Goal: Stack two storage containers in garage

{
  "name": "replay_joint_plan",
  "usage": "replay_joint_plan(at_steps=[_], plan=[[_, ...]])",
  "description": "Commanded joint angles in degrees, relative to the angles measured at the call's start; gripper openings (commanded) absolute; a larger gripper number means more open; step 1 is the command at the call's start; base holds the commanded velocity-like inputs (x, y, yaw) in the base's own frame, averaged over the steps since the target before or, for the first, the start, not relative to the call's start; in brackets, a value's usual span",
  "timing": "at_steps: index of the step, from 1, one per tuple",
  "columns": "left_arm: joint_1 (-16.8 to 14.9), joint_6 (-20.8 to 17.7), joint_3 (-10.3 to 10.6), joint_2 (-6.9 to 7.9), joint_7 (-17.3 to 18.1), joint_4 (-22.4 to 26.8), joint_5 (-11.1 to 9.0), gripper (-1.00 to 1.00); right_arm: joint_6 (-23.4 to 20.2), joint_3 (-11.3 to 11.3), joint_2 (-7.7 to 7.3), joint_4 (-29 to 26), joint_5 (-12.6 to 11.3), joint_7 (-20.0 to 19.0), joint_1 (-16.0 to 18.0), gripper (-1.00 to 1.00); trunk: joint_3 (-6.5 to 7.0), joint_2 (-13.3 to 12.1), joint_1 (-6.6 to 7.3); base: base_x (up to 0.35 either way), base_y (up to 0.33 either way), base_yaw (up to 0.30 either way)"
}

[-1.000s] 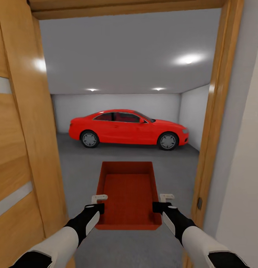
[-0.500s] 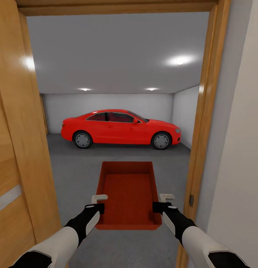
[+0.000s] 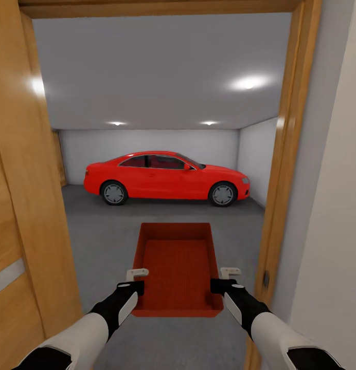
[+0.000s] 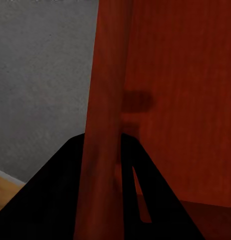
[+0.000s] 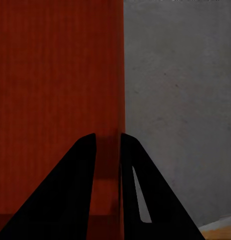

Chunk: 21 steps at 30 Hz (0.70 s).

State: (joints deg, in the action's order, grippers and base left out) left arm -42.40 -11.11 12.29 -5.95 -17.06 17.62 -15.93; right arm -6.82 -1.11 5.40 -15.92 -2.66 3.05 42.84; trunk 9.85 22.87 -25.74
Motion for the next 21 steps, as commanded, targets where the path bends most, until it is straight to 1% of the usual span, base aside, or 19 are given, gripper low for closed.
replay_joint_plan(at_steps=[1, 8, 14, 21], plan=[[-0.05, 1.62, -3.33, 2.67, -0.51, 0.28, 0.81, -1.0, -0.3, 0.48, -0.04, 0.01, -0.66, -0.06, -0.04, -1.0, -0.02, 0.05, -0.04, 0.248, 0.0, 0.0], [-0.05, 1.62, -3.33, 2.7, -0.52, 0.36, 0.81, -1.0, -0.29, 0.49, -0.04, 0.01, -0.6, -0.06, -0.04, -1.0, -0.02, 0.05, -0.04, 0.274, 0.0, 0.0], [-0.05, 1.62, -3.33, 2.65, -0.56, 0.42, 0.81, -1.0, -0.29, 0.49, -0.04, 0.01, -0.59, -0.06, -0.04, -1.0, -0.02, 0.05, -0.04, 0.08, 0.002, 0.0], [-0.05, 1.62, -3.33, 2.61, -0.6, 0.55, 0.81, -1.0, -0.29, 0.49, -0.04, 0.01, -0.61, -0.06, -0.04, -1.0, -0.02, 0.05, -0.04, 0.187, 0.146, 0.0]])
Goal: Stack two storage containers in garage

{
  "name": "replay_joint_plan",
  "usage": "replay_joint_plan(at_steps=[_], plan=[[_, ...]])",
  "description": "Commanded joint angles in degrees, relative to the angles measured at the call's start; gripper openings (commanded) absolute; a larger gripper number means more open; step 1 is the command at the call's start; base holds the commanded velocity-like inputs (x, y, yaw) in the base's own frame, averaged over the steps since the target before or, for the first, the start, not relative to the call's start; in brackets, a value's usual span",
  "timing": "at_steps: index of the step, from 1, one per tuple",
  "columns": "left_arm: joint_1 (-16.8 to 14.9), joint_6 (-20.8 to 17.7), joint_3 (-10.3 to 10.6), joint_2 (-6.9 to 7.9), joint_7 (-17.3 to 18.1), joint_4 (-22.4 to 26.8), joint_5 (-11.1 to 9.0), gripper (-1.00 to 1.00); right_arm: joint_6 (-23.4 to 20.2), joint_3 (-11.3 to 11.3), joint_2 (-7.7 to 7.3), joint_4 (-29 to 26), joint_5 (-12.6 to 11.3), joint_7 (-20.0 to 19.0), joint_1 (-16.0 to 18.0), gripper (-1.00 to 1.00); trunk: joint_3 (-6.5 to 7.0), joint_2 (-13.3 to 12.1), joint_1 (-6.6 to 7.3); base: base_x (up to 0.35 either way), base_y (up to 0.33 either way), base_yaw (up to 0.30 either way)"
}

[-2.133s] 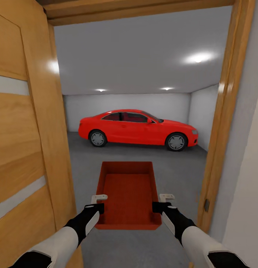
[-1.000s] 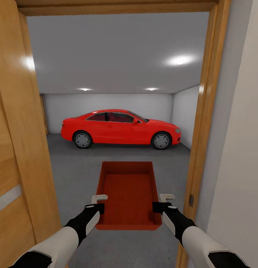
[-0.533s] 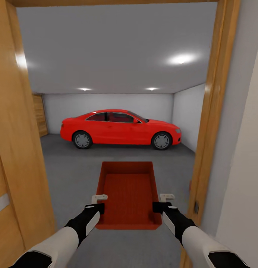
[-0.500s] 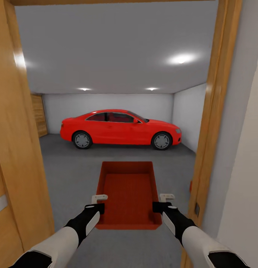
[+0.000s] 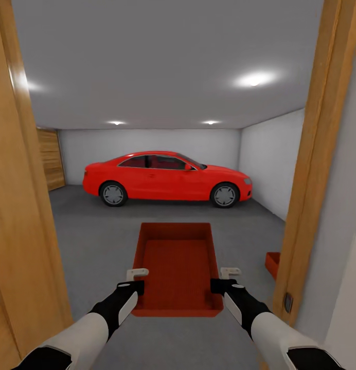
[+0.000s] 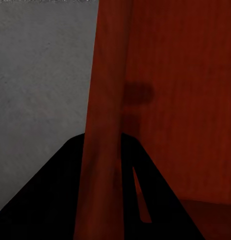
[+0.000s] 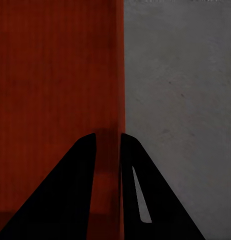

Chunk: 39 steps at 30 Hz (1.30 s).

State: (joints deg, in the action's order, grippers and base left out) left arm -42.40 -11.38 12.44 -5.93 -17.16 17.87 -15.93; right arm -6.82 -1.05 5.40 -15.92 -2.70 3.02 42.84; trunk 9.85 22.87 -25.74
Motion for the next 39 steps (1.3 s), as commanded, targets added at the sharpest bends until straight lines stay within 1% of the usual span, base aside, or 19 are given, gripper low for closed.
replay_joint_plan(at_steps=[1, 7, 15, 39], plan=[[-0.05, 1.88, -3.47, 2.59, -0.5, 0.31, 0.82, -1.0, -0.3, 0.43, -0.03, 0.01, -0.57, -0.03, -0.03, -1.0, -0.02, 0.05, -0.04, 0.202, 0.163, 0.0], [-0.05, 1.88, -3.47, 2.59, -0.51, 0.32, 0.82, -1.0, -0.3, 0.43, -0.03, 0.01, -0.56, -0.03, -0.03, -1.0, -0.02, 0.05, -0.04, 0.172, 0.122, 0.0], [-0.05, 1.88, -3.47, 2.66, -0.45, 0.18, 0.82, -1.0, -0.3, 0.43, -0.03, 0.01, -0.56, -0.03, -0.03, -1.0, -0.02, 0.05, -0.04, 0.156, 0.015, 0.0], [-0.05, 1.81, -3.56, 2.67, -0.36, -0.12, 0.82, -1.0, -0.59, 0.43, -0.07, 0.01, -0.61, -0.03, -0.03, -1.0, -0.02, 0.05, -0.04, 0.314, 0.0, 0.0]])
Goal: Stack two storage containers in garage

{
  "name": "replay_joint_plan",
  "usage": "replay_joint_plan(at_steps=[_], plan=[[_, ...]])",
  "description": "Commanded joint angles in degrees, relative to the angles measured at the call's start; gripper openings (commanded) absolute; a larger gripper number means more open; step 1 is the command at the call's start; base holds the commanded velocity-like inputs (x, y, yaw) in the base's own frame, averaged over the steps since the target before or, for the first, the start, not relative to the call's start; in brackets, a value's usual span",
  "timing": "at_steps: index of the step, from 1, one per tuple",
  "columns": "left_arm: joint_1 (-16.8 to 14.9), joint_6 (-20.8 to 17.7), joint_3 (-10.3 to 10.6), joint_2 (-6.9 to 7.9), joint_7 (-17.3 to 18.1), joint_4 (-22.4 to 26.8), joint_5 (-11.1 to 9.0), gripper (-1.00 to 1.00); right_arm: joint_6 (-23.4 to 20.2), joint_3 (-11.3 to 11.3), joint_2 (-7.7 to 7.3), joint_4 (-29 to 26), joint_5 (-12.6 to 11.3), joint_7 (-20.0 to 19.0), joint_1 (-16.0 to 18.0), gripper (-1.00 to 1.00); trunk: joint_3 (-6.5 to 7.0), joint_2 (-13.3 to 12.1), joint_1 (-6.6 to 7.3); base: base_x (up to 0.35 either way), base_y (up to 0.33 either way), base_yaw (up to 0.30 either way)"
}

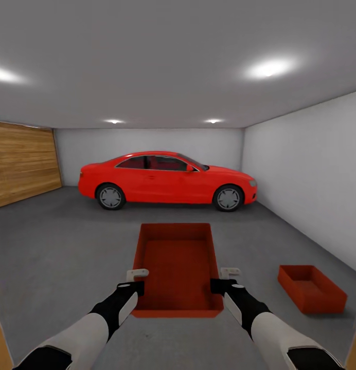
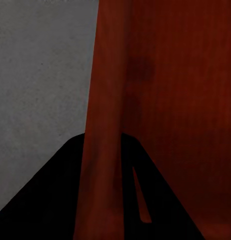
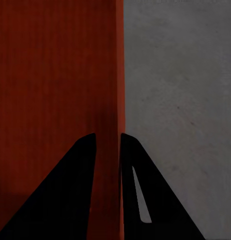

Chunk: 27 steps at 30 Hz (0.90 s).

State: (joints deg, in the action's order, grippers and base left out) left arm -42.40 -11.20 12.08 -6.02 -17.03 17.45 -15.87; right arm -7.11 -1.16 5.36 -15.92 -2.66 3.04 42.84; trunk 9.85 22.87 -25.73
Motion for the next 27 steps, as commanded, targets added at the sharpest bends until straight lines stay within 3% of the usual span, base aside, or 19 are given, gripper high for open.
replay_joint_plan(at_steps=[1, 27], plan=[[-0.05, 1.62, -3.21, 2.77, -0.48, 0.31, 0.75, -1.0, -0.26, 0.55, -0.05, 0.02, -0.66, -0.05, -0.04, -1.0, -0.02, 0.04, -0.05, 0.321, 0.0, 0.0], [-0.05, 1.61, -3.29, 2.84, -0.46, 0.16, 0.75, -1.0, -0.01, 0.55, 0.0, 0.02, -0.67, -0.05, -0.04, -1.0, -0.02, 0.04, -0.05, 0.321, 0.0, 0.0]])
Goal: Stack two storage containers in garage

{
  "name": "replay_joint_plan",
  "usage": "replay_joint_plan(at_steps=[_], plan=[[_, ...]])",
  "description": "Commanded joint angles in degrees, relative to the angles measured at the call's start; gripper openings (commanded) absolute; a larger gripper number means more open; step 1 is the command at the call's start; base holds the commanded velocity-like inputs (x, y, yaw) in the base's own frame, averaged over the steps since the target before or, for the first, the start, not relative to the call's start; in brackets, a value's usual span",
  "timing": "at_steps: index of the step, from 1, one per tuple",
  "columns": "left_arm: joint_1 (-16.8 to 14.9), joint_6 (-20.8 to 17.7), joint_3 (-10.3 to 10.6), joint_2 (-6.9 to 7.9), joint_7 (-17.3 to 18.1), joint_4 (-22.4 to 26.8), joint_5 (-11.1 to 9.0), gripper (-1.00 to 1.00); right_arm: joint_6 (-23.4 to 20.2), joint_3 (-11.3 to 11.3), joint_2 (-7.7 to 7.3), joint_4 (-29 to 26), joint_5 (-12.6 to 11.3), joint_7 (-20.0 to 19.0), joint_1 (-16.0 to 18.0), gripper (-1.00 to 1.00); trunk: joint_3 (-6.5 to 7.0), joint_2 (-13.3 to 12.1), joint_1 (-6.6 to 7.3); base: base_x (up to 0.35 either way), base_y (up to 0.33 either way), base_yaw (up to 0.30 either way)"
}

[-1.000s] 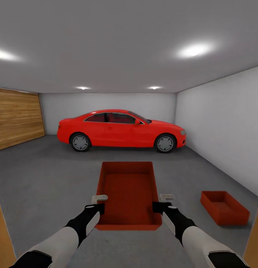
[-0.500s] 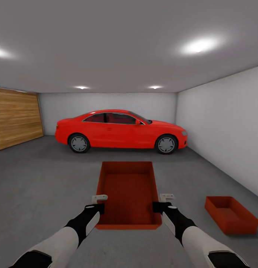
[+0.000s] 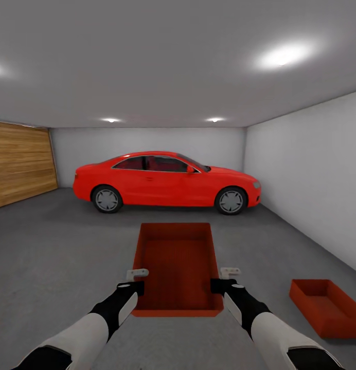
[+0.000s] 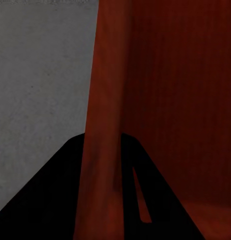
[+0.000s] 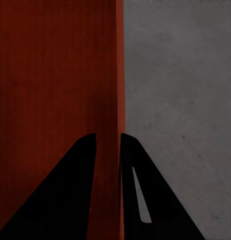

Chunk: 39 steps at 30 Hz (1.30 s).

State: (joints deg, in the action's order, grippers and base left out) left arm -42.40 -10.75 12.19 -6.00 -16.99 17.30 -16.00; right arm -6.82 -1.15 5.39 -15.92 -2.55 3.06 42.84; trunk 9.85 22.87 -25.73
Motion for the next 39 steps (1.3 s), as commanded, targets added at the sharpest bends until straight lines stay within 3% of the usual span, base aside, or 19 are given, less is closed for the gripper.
replay_joint_plan(at_steps=[1, 39], plan=[[-0.05, 1.17, -3.4, 2.82, -0.5, 0.29, 0.88, -1.0, -0.3, 0.54, -0.03, 0.01, -0.77, -0.07, -0.03, -1.0, -0.02, 0.04, -0.05, 0.321, 0.0, 0.0], [-0.05, 1.02, -3.4, 2.79, -0.5, 0.22, 0.87, -1.0, -0.4, 0.62, -0.28, 0.01, -0.82, -0.07, -0.03, -1.0, -0.02, 0.04, -0.05, 0.322, 0.0, 0.0]])
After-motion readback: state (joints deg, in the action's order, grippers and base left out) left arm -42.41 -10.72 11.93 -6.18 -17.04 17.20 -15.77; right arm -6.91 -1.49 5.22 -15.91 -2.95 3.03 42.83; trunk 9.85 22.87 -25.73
